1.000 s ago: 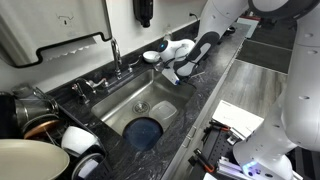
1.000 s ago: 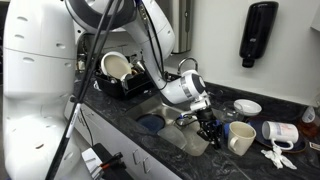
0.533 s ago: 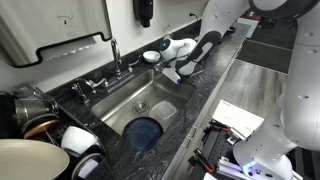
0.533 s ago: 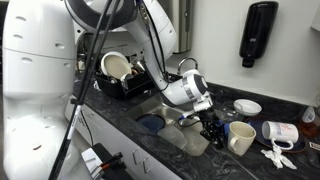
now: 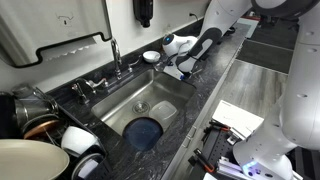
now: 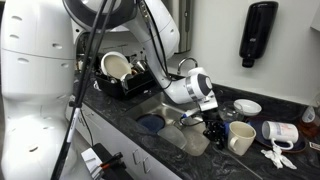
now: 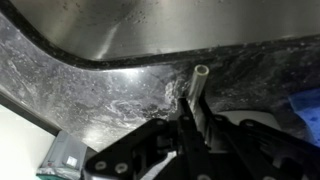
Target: Put the straw inside the sink
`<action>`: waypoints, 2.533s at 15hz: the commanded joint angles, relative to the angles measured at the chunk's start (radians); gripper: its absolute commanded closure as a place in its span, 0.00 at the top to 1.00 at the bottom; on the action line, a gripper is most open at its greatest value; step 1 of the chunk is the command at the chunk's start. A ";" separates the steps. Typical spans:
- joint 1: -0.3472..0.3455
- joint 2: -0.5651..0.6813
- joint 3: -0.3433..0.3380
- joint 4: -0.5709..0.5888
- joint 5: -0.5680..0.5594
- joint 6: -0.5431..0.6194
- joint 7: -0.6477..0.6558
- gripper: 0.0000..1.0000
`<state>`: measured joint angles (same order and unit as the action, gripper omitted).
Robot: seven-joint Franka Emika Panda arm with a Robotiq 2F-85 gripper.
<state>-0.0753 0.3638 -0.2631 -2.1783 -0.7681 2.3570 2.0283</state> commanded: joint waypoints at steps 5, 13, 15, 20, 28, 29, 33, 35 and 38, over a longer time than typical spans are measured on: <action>0.013 -0.104 0.013 -0.053 0.022 -0.028 -0.043 0.03; 0.013 -0.227 0.069 -0.098 0.093 -0.022 -0.095 0.03; 0.015 -0.252 0.080 -0.097 0.116 -0.027 -0.111 0.03; 0.002 -0.314 0.095 -0.099 0.198 0.017 -0.205 0.03; 0.010 -0.373 0.123 -0.077 0.227 -0.006 -0.298 0.03; 0.008 -0.376 0.127 -0.077 0.227 -0.003 -0.301 0.03; 0.009 -0.418 0.141 -0.093 0.227 -0.024 -0.287 0.03; 0.003 -0.421 0.143 -0.098 0.226 -0.018 -0.287 0.03; -0.005 -0.387 0.142 -0.097 0.200 -0.026 -0.270 0.03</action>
<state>-0.0547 -0.0341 -0.1369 -2.2575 -0.5560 2.3421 1.7652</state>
